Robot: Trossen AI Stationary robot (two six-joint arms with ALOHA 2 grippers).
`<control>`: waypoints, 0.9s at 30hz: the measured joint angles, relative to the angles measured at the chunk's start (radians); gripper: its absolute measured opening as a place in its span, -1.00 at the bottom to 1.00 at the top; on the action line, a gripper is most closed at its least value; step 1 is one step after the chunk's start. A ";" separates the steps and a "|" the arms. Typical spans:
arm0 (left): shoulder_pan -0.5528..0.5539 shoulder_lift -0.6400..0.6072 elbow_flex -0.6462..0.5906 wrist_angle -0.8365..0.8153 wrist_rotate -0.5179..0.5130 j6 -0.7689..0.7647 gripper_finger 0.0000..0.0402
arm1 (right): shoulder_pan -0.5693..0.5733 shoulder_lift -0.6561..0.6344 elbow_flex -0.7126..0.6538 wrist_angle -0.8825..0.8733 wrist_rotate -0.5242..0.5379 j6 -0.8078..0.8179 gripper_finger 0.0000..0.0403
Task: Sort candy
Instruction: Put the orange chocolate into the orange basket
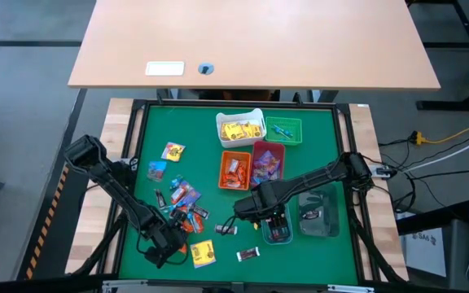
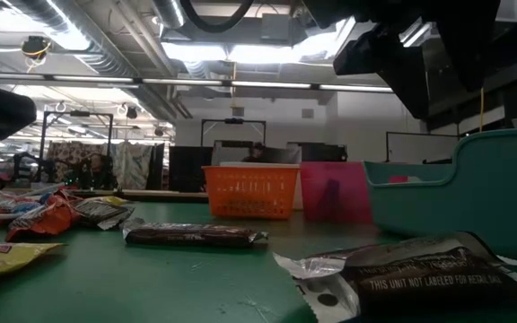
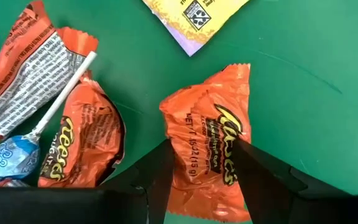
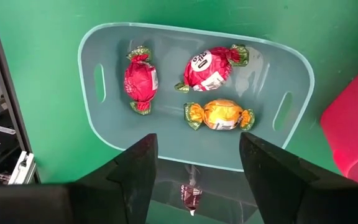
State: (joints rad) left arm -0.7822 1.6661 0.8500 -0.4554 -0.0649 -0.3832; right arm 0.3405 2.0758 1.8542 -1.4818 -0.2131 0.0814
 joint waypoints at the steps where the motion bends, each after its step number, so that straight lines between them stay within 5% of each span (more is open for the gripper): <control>1: 0.000 0.000 0.000 0.001 -0.001 0.000 -0.18 | 0.000 0.000 0.000 0.000 0.000 0.000 0.12; 15: 0.000 -0.002 -0.003 0.010 -0.003 -0.001 -0.63 | 0.000 0.000 0.000 0.005 0.000 0.000 0.12; 27: 0.005 -0.053 -0.008 0.059 -0.029 -0.002 -0.68 | 0.000 0.000 0.000 0.010 0.000 0.000 0.12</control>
State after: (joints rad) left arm -0.7771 1.6134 0.8425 -0.3965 -0.0936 -0.3856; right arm 0.3405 2.0758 1.8542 -1.4714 -0.2134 0.0814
